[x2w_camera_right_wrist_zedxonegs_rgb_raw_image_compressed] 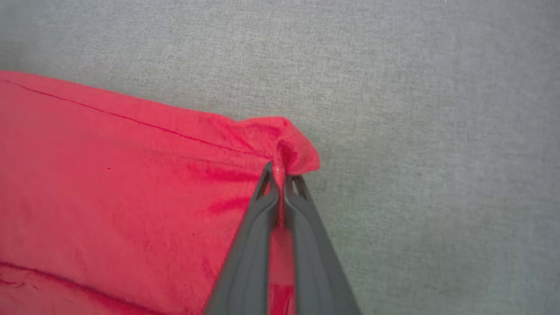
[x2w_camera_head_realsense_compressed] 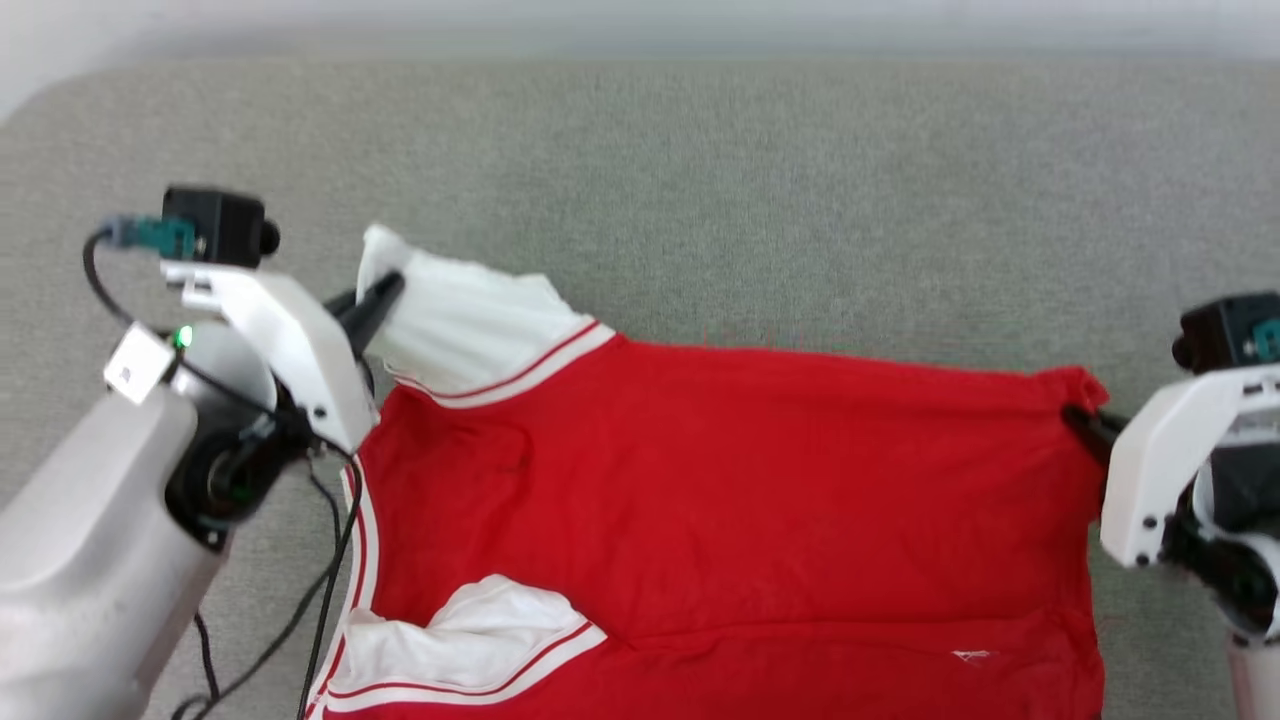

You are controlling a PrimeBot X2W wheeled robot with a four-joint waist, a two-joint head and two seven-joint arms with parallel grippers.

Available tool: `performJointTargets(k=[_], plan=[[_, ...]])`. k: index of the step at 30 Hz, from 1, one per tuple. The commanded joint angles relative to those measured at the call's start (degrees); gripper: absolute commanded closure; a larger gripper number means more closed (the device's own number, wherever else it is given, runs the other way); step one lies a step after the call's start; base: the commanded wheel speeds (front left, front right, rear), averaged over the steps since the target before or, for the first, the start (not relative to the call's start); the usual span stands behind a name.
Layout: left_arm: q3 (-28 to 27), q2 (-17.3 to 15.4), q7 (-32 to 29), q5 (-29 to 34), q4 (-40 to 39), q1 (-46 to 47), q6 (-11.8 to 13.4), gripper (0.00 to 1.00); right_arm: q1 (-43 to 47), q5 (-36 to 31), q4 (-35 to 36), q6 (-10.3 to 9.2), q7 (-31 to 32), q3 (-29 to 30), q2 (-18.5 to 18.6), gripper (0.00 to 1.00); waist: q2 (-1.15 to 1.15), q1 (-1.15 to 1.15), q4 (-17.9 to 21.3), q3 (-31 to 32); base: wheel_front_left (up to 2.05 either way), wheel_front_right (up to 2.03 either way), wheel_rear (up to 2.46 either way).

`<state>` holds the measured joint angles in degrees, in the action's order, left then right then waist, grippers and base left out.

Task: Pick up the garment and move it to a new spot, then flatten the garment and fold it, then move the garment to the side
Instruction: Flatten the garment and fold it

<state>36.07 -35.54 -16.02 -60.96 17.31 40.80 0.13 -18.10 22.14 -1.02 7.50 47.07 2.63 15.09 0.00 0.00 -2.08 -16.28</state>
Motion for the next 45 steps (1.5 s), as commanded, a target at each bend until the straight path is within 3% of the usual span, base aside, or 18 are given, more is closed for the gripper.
performJointTargets(k=[1,9,15,21,22,23,24,25,34,39,45], plan=[[-0.4,-0.5,0.8,-0.4,-0.9,-2.3,0.7,1.0,1.8,0.0,0.4,-0.03,-0.4,0.5,-0.5,1.0,0.0,0.0,-0.4,2.3,0.0,0.0,0.0],[-0.2,-2.6,3.6,-3.0,-6.6,-17.3,5.7,1.0,11.7,0.8,-0.1,-0.03,-2.1,1.3,-2.9,1.0,0.0,0.0,-0.9,7.6,0.0,0.0,0.0],[0.7,-2.1,4.6,-6.1,-9.1,-27.6,8.7,1.0,17.8,1.9,-1.7,-0.03,-4.6,1.6,-4.4,1.0,0.0,0.0,-1.1,9.9,0.0,0.0,0.0],[0.8,-1.6,6.2,-7.7,-9.3,-33.4,9.8,1.0,22.5,2.0,-3.1,-0.03,-6.9,2.6,-5.7,1.0,0.0,0.0,-1.2,10.5,0.0,0.0,0.0],[1.0,-1.2,6.2,-8.1,-9.0,-33.8,9.6,1.0,23.1,1.5,-3.3,-0.03,-7.3,2.6,-5.7,0.96,0.0,0.0,-1.2,10.6,0.0,0.0,0.0],[1.2,-1.1,6.1,-8.1,-8.7,-34.2,9.4,0.71,23.7,1.4,-3.4,-0.03,-7.9,2.3,-5.9,0.64,0.0,0.0,-1.2,10.6,0.0,0.0,0.0],[1.3,-0.9,6.4,-7.9,-8.4,-34.3,9.3,0.21,24.2,1.4,-3.4,-0.03,-8.7,1.8,-6.2,0.0,0.0,0.0,-1.2,10.6,0.0,0.0,0.0],[1.1,0.1,8.0,-7.7,-7.9,-34.3,9.1,0.0,25.4,0.8,-3.2,-0.03,-12.3,0.7,-6.4,0.0,0.0,0.0,-1.0,10.8,0.0,0.0,0.0],[0.5,1.5,15.8,-2.7,-8.2,-32.1,9.1,0.0,26.3,-2.1,1.0,-0.03,-25.5,0.7,-8.1,0.0,0.0,0.0,-1.0,13.0,0.0,0.0,0.0],[-0.4,2.6,21.8,0.5,-9.4,-31.7,10.1,0.0,26.5,-3.3,2.0,-0.03,-26.6,2.2,-8.4,0.0,0.0,0.0,-1.0,14.1,0.0,0.0,0.0],[-1.7,3.9,29.6,6.4,-11.3,-31.0,11.4,0.0,26.9,-4.8,2.7,-0.03,-23.7,5.4,-7.1,0.0,0.0,0.0,-1.0,15.2,0.0,0.0,0.0]])
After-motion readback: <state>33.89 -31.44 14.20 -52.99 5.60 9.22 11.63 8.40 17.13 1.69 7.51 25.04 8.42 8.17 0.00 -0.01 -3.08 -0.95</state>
